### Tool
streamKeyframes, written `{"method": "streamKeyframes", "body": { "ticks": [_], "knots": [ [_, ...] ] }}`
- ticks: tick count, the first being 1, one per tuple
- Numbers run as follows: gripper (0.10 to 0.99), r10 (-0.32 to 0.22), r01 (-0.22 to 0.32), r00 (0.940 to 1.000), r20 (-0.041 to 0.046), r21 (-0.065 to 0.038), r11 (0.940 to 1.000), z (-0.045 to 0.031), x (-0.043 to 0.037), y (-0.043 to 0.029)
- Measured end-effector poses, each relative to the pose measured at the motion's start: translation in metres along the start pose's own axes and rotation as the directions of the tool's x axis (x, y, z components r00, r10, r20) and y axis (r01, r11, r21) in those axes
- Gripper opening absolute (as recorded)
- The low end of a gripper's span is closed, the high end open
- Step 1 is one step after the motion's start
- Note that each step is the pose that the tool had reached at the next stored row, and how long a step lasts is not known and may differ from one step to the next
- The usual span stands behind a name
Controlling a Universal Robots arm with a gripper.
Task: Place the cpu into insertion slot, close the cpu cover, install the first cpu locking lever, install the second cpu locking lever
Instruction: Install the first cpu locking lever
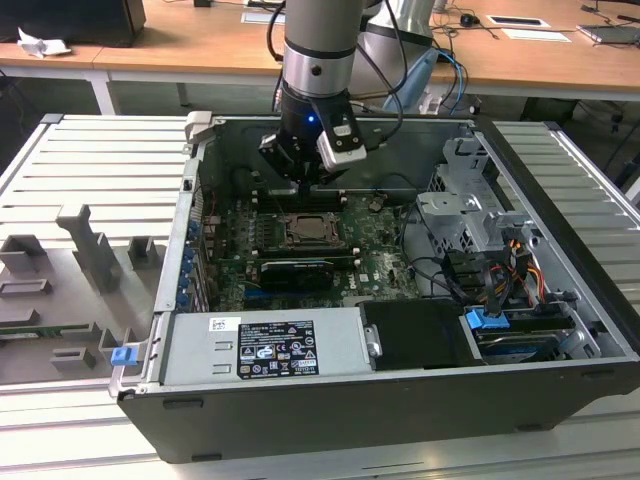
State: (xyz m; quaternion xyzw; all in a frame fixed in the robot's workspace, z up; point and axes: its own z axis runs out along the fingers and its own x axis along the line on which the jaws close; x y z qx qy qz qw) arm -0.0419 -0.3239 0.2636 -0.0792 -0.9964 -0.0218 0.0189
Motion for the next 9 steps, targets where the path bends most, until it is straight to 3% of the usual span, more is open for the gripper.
{"method": "streamKeyframes", "body": {
  "ticks": [9],
  "knots": [
    [0.106, -0.020, 0.020, 0.9998, -0.0004, 0.001, 0.9998, 0.0002, 0.0047, -0.0007]
  ]
}}
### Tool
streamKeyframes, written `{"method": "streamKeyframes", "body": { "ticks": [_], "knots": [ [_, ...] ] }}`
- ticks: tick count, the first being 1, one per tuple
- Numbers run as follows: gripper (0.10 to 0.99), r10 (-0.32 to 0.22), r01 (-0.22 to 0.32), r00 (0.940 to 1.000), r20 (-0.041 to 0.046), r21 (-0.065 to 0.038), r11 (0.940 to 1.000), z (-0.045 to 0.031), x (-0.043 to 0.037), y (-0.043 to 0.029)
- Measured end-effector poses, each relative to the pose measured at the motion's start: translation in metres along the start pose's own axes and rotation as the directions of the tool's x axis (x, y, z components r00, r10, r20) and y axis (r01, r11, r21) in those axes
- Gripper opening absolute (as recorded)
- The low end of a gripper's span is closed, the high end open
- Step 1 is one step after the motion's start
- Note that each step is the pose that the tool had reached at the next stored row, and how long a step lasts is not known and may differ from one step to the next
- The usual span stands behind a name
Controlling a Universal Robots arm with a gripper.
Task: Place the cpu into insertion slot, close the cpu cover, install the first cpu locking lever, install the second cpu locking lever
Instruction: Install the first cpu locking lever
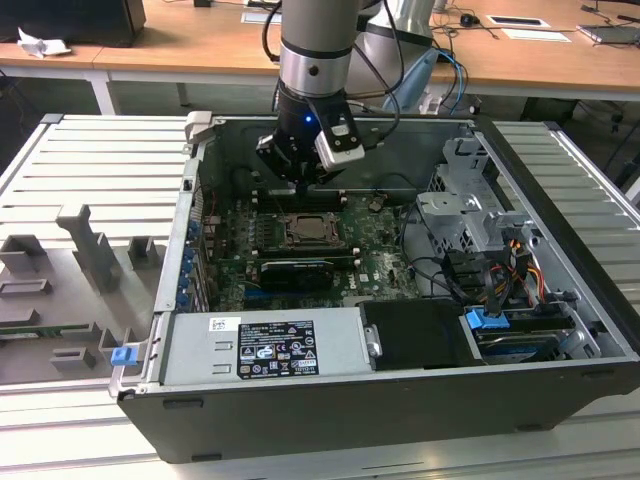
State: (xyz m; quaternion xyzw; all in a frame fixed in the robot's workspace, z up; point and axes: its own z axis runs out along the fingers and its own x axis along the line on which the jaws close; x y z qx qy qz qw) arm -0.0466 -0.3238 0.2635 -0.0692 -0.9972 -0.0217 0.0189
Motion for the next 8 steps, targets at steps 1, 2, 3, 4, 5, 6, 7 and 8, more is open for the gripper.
{"method": "streamKeyframes", "body": {
  "ticks": [1, 2, 3, 4, 5, 6, 7, 8],
  "knots": [
    [0.106, 0.000, 0.000, 1.0000, 0.0003, 0.000, 1.0000, 0.0000, 0.0006, -0.0001],
    [0.106, 0.000, 0.000, 1.0000, 0.0005, 0.000, 1.0000, 0.0000, 0.0013, -0.0002],
    [0.106, 0.000, 0.000, 1.0000, 0.0007, 0.000, 1.0000, 0.0001, 0.0019, -0.0003],
    [0.106, 0.000, 0.000, 1.0000, 0.0009, 0.000, 1.0000, 0.0001, 0.0026, -0.0004],
    [0.106, 0.000, 0.000, 1.0000, 0.0010, 0.000, 1.0000, 0.0001, 0.0031, -0.0005],
    [0.106, 0.000, 0.000, 1.0000, 0.0011, 0.000, 1.0000, 0.0001, 0.0036, -0.0006],
    [0.106, -0.001, 0.001, 1.0000, 0.0020, 0.000, 1.0000, 0.0002, 0.0053, -0.0008],
    [0.106, -0.001, 0.001, 1.0000, 0.0025, 0.000, 1.0000, 0.0003, 0.0063, -0.0010]
  ]
}}
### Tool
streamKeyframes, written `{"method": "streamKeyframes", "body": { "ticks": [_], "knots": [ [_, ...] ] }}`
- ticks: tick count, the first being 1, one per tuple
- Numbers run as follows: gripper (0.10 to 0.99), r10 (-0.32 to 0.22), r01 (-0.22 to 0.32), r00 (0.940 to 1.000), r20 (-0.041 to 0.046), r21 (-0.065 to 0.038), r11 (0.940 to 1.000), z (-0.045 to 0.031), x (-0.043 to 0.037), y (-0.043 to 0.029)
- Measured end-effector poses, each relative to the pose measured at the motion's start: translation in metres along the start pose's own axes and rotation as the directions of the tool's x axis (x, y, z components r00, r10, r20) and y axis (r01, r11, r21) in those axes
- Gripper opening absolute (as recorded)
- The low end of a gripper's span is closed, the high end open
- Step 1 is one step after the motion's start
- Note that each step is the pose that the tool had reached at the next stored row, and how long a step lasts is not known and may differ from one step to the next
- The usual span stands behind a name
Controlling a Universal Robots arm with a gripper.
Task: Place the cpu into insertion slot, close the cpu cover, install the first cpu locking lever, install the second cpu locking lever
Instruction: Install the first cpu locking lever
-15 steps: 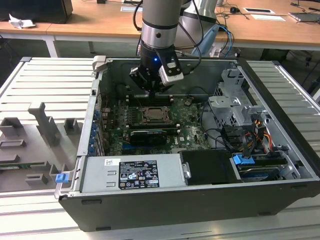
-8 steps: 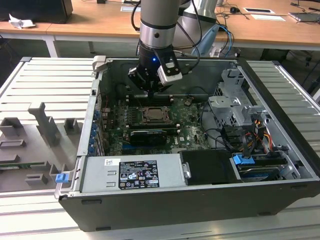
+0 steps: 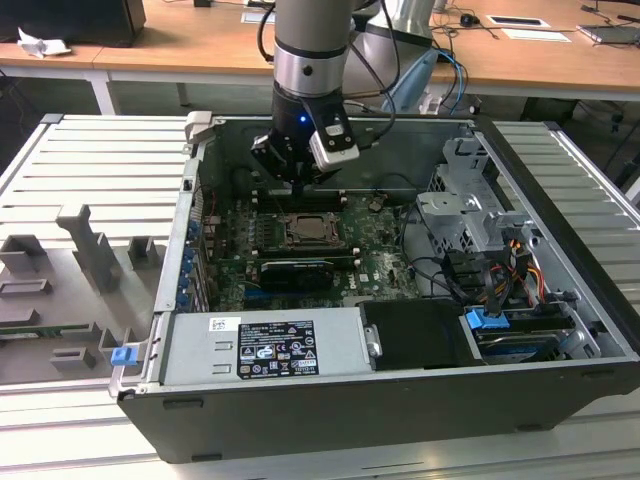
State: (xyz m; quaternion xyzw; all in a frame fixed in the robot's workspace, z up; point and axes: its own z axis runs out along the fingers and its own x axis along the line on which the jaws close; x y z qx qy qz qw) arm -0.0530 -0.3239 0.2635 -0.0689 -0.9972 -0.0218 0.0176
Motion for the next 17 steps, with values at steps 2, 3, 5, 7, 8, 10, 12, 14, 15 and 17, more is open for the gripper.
{"method": "streamKeyframes", "body": {
  "ticks": [2, 3, 5, 7, 8, 10, 12, 14, 15, 17],
  "knots": [
    [0.106, 0.000, 0.000, 1.0000, 0.0016, 0.000, 1.0000, 0.0001, 0.0036, -0.0006],
    [0.106, -0.001, 0.001, 1.0000, 0.0020, 0.000, 1.0000, 0.0002, 0.0050, -0.0007],
    [0.106, -0.005, 0.005, 1.0000, 0.0034, 0.000, 1.0000, 0.0003, 0.0081, -0.0012],
    [0.106, -0.007, 0.007, 1.0000, 0.0069, -0.001, 1.0000, 0.0005, 0.0118, -0.0017],
    [0.106, -0.007, 0.007, 0.9999, 0.0084, -0.001, 1.0000, 0.0006, 0.0132, -0.0020],
    [0.106, -0.008, 0.008, 0.9999, 0.0105, -0.001, 1.0000, 0.0007, 0.0154, -0.0024],
    [0.106, -0.010, 0.010, 0.9999, 0.0120, -0.001, 1.0000, 0.0008, 0.0168, -0.0027],
    [0.106, -0.013, 0.013, 0.9998, 0.0148, -0.001, 0.9999, 0.0008, 0.0185, -0.0030],
    [0.106, -0.018, 0.018, 0.9997, 0.0175, -0.002, 0.9998, 0.0009, 0.0190, -0.0031],
    [0.106, -0.032, 0.032, 0.9993, 0.0210, -0.002, 0.9995, 0.0013, 0.0190, -0.0031]
  ]
}}
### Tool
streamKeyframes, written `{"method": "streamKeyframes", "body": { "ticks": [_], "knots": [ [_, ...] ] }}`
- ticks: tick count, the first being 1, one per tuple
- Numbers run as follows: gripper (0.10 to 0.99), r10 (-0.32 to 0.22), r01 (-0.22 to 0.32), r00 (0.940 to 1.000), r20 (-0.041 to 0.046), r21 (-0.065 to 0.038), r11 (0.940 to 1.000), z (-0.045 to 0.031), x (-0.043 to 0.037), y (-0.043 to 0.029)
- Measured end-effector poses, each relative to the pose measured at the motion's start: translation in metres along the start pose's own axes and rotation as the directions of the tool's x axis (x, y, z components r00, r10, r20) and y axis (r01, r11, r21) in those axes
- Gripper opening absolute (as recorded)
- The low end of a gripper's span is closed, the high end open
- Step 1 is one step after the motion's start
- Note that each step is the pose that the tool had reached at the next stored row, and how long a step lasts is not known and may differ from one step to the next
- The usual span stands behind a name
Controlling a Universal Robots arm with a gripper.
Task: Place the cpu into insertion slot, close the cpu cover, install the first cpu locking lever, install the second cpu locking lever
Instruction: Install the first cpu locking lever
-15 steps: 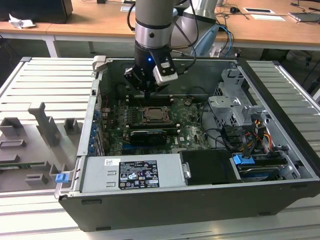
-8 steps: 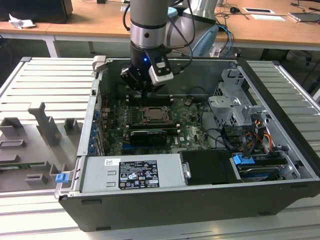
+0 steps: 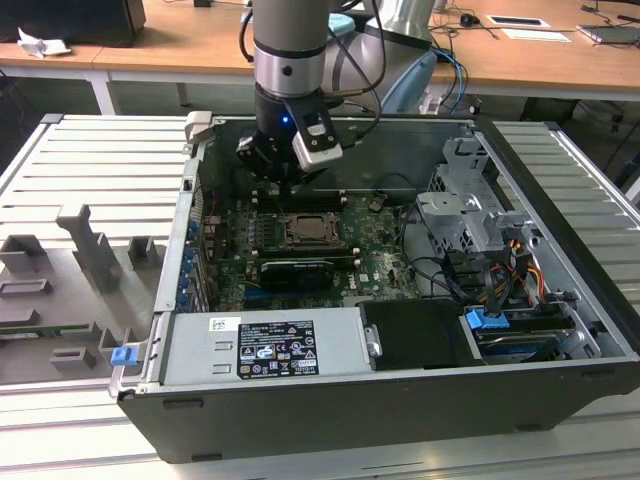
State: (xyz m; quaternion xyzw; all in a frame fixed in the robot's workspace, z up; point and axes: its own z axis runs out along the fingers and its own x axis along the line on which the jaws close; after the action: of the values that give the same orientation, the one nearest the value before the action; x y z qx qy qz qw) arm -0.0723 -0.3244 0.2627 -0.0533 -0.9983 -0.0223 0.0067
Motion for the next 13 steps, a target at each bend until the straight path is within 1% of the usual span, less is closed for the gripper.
{"method": "streamKeyframes", "body": {
  "ticks": [3, 4, 7, 9, 11, 13],
  "knots": [
    [0.106, -0.021, 0.021, 0.9997, 0.0098, -0.001, 0.9998, 0.0004, 0.0000, 0.0000],
    [0.106, -0.027, 0.027, 0.9996, 0.0118, -0.001, 0.9996, 0.0005, 0.0001, 0.0000],
    [0.106, -0.057, 0.057, 0.9983, 0.0115, -0.001, 0.9984, 0.0007, 0.0006, -0.0001],
    [0.106, -0.098, 0.098, 0.9951, 0.0095, 0.000, 0.9951, 0.0010, 0.0007, -0.0002],
    [0.106, -0.138, 0.138, 0.9904, 0.0080, 0.000, 0.9904, 0.0012, 0.0008, -0.0002],
    [0.106, -0.142, 0.142, 0.9898, 0.0084, 0.000, 0.9898, 0.0015, 0.0039, -0.0005]
  ]
}}
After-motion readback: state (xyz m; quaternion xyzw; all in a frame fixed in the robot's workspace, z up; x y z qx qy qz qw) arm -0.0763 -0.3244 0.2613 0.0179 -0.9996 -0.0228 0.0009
